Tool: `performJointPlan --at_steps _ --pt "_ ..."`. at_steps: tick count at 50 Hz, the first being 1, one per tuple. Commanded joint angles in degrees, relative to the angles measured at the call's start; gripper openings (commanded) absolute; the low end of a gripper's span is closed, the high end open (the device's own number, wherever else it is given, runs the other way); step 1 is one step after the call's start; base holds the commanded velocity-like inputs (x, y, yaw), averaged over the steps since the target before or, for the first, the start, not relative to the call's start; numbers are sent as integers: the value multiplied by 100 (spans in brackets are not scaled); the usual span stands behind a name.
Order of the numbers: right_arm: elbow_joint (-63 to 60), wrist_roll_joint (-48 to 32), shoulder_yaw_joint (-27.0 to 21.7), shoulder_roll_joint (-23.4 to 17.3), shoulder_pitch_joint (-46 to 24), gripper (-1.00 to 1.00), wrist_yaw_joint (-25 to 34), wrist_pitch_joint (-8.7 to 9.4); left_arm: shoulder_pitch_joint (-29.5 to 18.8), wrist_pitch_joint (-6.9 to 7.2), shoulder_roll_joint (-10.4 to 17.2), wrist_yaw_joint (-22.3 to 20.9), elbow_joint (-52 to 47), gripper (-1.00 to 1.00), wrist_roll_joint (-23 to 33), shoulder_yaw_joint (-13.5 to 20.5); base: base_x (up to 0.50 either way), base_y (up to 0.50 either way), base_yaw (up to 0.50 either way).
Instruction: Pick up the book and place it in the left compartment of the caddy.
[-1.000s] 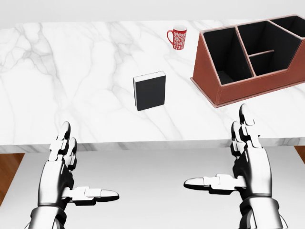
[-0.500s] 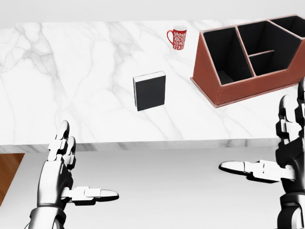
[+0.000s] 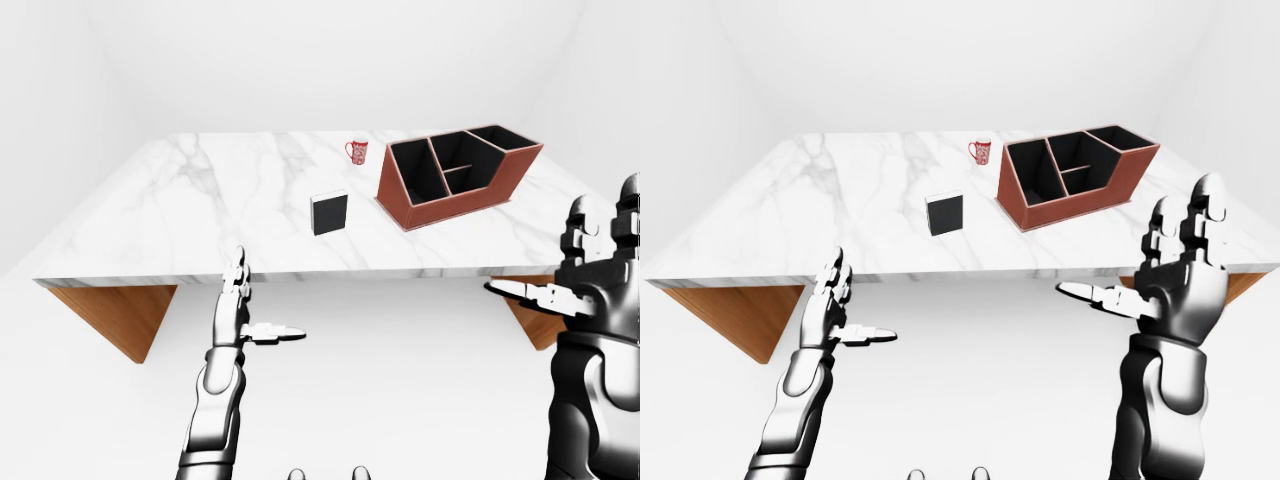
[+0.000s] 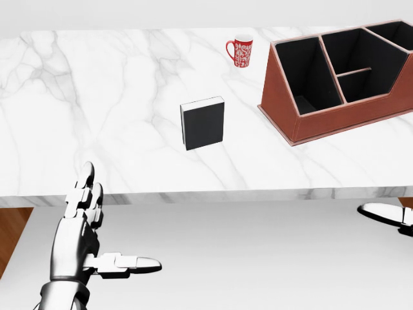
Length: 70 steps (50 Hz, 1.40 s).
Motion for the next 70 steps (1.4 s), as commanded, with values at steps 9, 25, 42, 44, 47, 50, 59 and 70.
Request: performJointPlan --at_steps 9,25,42,44,47,50,59,70 --pt "-1 500 -897 -334 52 100 19 0 23 -3 -7 -14 -22 100 27 -18 0 0 0" --pt "8 855 -1444 -507 139 100 9 0 18 -3 -7 -29 -27 100 11 -16 0 0 0" --pt "30 1259 -2038 -711 243 100 16 0 -17 -3 2 -25 82 100 15 -4 0 0 0" --pt "81 1304 -2130 -738 253 100 42 0 -38 -3 6 -31 151 100 9 4 0 0 0" --pt "155 1321 -2183 -757 267 100 87 0 -6 -3 -2 -26 60 100 18 -13 0 0 0" --pt "233 1332 -2244 -773 287 100 117 0 3 -3 -4 -29 43 100 18 -15 0 0 0" --pt "360 1351 -2317 -790 331 100 170 0 -22 -3 5 -38 103 100 12 0 0 0 0" --pt "558 1400 -2411 -792 386 100 188 0 -4 -3 0 -41 60 100 19 -11 0 0 0"
